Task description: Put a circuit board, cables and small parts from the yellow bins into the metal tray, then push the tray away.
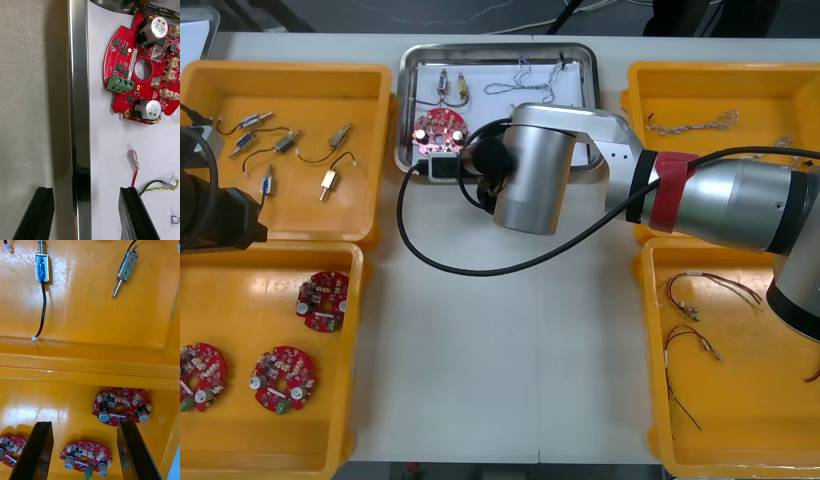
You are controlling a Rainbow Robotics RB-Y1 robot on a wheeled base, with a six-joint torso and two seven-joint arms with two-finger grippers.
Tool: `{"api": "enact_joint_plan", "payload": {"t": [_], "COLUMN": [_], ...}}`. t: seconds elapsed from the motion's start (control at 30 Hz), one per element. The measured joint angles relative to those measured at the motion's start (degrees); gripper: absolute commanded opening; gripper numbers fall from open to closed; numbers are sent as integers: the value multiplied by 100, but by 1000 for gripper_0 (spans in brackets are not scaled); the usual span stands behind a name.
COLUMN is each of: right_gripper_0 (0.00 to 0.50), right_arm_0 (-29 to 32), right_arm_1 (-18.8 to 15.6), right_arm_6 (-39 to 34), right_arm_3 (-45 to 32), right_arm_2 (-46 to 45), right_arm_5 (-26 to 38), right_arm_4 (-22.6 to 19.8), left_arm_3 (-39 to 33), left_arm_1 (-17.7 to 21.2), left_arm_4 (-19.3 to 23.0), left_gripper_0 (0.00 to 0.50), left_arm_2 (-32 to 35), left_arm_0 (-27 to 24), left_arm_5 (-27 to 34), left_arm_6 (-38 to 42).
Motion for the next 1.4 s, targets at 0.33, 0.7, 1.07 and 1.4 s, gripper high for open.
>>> {"api": "enact_joint_plan", "payload": {"t": [0.33, 0.7, 1.07, 1.4], "right_gripper_0": [500, 500, 500, 500], "right_arm_0": [-5, 183, 608, 1312], "right_arm_1": [0, 0, -112, -630], "right_arm_6": [5, 206, 204, -464], "right_arm_3": [-616, -1750, -2530, -3681], "right_arm_2": [-207, -1190, -2663, -3745], "right_arm_5": [982, 2740, 4263, 5305], "right_arm_4": [-14, -68, -961, -1235], "left_arm_3": [0, -1, -2, -3], "left_arm_1": [0, 0, 0, 0], "left_arm_4": [0, 0, 0, 1], "left_gripper_0": [500, 500, 500, 500], "left_arm_2": [0, 0, 0, 0], "left_arm_0": [0, 3, 7, 22], "left_arm_5": [0, 0, 0, 0], "left_arm_6": [0, 0, 0, 0]}}
